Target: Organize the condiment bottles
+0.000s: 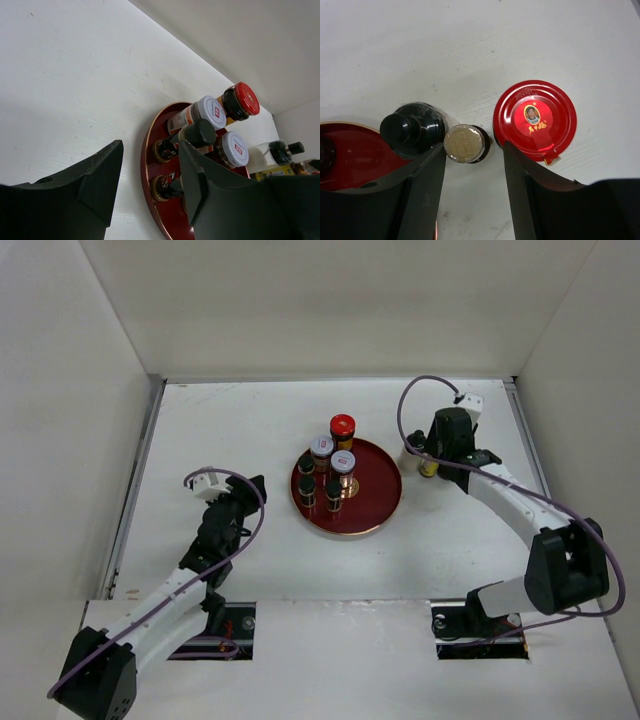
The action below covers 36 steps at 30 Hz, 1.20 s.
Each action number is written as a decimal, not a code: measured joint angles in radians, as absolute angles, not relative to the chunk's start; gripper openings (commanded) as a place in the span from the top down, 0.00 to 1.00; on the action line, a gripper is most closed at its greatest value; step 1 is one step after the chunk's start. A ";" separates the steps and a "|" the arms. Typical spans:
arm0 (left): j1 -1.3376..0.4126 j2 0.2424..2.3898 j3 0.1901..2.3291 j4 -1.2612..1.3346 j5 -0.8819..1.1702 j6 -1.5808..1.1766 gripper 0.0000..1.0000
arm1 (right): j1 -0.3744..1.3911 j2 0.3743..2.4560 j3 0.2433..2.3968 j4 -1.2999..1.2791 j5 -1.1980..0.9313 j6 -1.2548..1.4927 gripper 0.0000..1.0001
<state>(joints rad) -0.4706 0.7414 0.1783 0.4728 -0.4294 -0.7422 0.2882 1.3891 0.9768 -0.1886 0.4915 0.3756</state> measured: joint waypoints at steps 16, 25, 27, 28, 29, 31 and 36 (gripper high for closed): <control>-0.465 0.762 0.178 0.486 -0.410 -0.748 0.54 | 0.287 1.437 1.003 -0.133 0.491 0.347 0.74; -0.465 0.770 0.178 0.492 -0.406 -0.750 0.52 | 0.366 1.187 0.897 -0.191 0.530 0.369 0.74; -0.465 0.775 0.178 0.492 -0.405 -0.751 0.52 | 0.406 1.136 0.896 -0.201 0.536 0.381 0.74; -0.465 0.776 0.178 0.493 -0.404 -0.752 0.52 | 0.425 1.120 0.896 -0.203 0.539 0.387 0.74; -0.464 0.776 0.178 0.493 -0.403 -0.752 0.51 | 0.447 1.109 0.896 -0.205 0.541 0.393 0.74; -0.463 0.776 0.177 0.497 -0.400 -0.752 0.50 | 0.487 1.102 0.896 -0.210 0.543 0.403 0.74; -0.458 0.776 0.177 0.503 -0.397 -0.756 0.47 | 0.575 1.174 0.923 -0.208 0.541 0.412 0.74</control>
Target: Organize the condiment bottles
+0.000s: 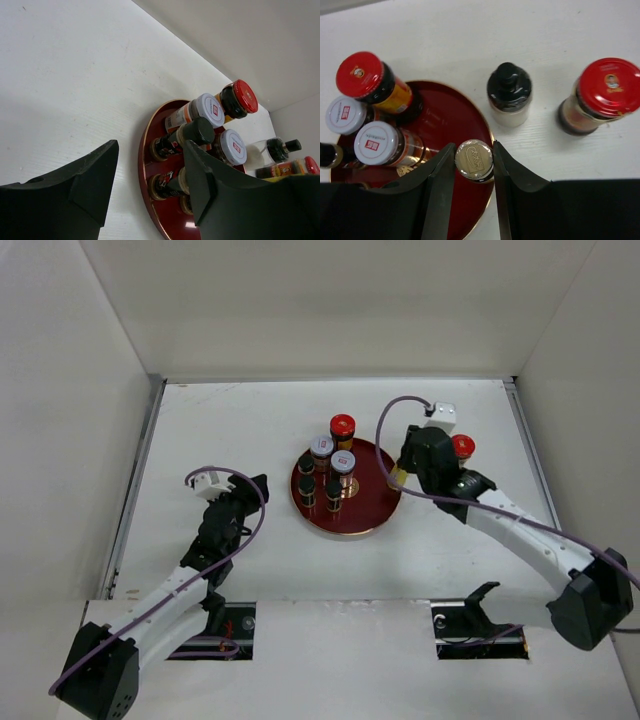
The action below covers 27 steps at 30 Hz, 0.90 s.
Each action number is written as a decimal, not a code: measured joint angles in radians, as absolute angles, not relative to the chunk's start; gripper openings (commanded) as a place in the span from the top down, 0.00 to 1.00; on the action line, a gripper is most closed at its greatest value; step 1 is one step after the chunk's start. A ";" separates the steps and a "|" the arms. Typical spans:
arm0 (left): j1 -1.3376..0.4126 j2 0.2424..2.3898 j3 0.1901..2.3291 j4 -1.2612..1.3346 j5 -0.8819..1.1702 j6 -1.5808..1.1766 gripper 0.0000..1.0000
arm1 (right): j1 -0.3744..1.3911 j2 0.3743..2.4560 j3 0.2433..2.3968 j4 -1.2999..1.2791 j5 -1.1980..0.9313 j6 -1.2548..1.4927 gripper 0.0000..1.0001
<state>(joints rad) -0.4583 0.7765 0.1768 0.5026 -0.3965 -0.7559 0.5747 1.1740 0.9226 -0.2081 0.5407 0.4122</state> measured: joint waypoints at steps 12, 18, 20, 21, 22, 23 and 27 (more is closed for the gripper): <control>-0.458 0.778 0.176 0.507 -0.392 -0.756 0.47 | 0.604 1.518 1.108 -0.042 0.516 0.351 0.74; -0.458 0.782 0.176 0.514 -0.391 -0.757 0.47 | 0.604 1.657 1.189 0.031 0.500 0.334 0.74; -0.458 0.783 0.176 0.519 -0.391 -0.757 0.47 | 0.604 1.699 1.215 0.037 0.498 0.330 0.72; -0.458 0.784 0.176 0.522 -0.391 -0.757 0.47 | 0.604 1.714 1.225 0.048 0.498 0.327 0.70; -0.458 0.785 0.176 0.524 -0.390 -0.757 0.47 | 0.604 1.728 1.238 0.053 0.499 0.322 0.66; -0.458 0.787 0.176 0.528 -0.390 -0.757 0.47 | 0.604 1.737 1.246 0.058 0.498 0.321 0.63; -0.458 0.789 0.176 0.529 -0.388 -0.757 0.47 | 0.614 1.756 1.256 0.081 0.505 0.315 0.46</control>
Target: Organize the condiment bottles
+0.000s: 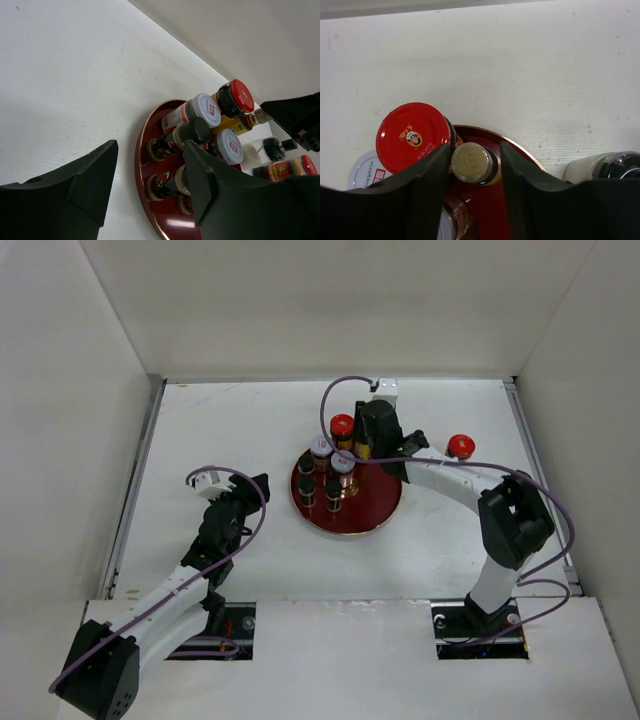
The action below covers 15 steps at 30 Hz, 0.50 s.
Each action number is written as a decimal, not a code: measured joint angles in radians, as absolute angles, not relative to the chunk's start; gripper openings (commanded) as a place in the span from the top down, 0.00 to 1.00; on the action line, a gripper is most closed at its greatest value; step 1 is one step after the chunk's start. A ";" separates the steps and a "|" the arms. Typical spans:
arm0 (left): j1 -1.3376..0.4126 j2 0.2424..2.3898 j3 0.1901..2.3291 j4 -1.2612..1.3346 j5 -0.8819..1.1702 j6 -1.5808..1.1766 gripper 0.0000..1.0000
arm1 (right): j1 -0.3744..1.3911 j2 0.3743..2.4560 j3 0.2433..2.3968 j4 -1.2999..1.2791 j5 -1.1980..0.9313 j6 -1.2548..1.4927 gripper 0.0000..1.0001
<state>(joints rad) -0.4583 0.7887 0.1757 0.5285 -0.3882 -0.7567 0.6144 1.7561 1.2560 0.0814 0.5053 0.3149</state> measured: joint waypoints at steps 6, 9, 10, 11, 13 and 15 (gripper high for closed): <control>-0.452 0.789 0.168 0.532 -0.388 -0.757 0.46 | 0.624 1.747 1.253 0.093 0.508 0.310 0.27; -0.452 0.789 0.164 0.533 -0.388 -0.758 0.46 | 0.624 1.697 1.235 0.091 0.507 0.310 0.21; -0.452 0.789 0.164 0.535 -0.388 -0.758 0.45 | 0.624 1.671 1.225 0.091 0.506 0.310 0.19; -0.452 0.789 0.163 0.535 -0.387 -0.759 0.45 | 0.623 1.638 1.212 0.091 0.505 0.310 0.18; -0.452 0.789 0.163 0.535 -0.387 -0.759 0.44 | 0.618 1.564 1.181 0.092 0.500 0.313 0.17; -0.452 0.789 0.163 0.535 -0.387 -0.760 0.44 | 0.605 1.493 1.148 0.099 0.491 0.322 0.17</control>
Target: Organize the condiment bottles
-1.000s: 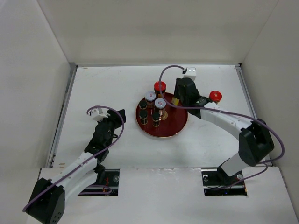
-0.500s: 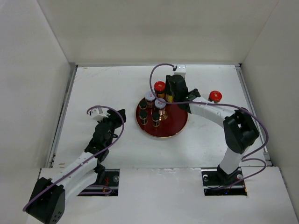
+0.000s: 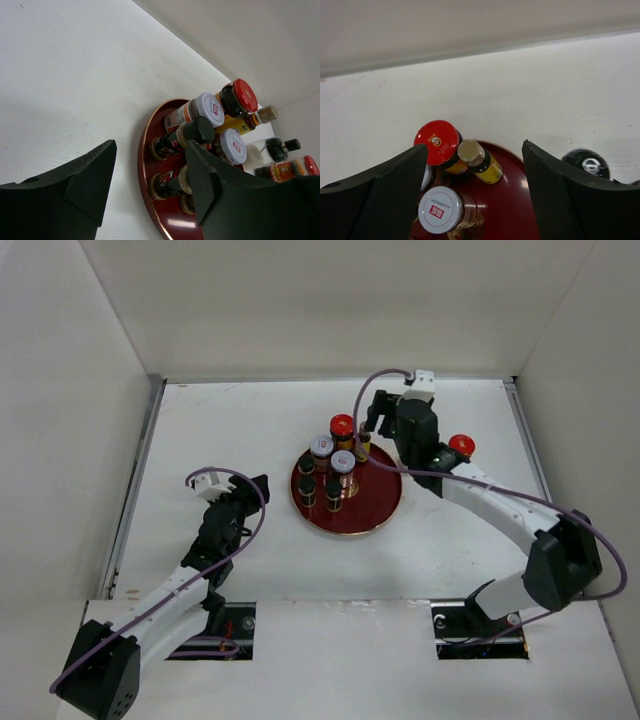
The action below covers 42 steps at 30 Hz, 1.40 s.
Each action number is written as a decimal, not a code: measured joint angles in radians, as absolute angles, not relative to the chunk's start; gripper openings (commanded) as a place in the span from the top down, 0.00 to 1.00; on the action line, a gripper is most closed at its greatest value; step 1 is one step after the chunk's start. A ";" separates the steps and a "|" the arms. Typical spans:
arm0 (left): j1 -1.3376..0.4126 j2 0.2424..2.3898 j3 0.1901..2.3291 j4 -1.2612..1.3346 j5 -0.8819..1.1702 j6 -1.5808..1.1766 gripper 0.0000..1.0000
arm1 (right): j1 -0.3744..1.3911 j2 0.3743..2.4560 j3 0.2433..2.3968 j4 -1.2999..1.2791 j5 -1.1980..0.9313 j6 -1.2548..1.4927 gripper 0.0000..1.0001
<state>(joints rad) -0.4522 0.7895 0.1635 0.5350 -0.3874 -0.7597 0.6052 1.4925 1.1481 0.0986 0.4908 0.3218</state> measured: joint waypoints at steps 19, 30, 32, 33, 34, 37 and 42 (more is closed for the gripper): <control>-0.452 0.807 0.163 0.540 -0.387 -0.760 0.43 | 0.374 1.576 1.036 0.015 0.466 0.371 0.10; -0.452 0.807 0.163 0.543 -0.387 -0.760 0.43 | 0.353 1.648 1.037 0.003 0.443 0.395 0.54; -0.452 0.807 0.163 0.543 -0.387 -0.761 0.43 | 0.358 1.634 1.029 -0.001 0.451 0.395 0.55; -0.452 0.807 0.163 0.543 -0.387 -0.761 0.43 | 0.362 1.620 1.018 -0.005 0.461 0.392 0.55; -0.452 0.807 0.163 0.543 -0.387 -0.762 0.43 | 0.368 1.600 1.010 -0.017 0.469 0.389 0.57; -0.452 0.807 0.163 0.543 -0.386 -0.764 0.43 | 0.405 1.518 0.981 -0.037 0.495 0.381 0.58; -0.452 0.809 0.163 0.543 -0.383 -0.767 0.43 | 0.509 1.413 0.966 -0.036 0.501 0.386 0.57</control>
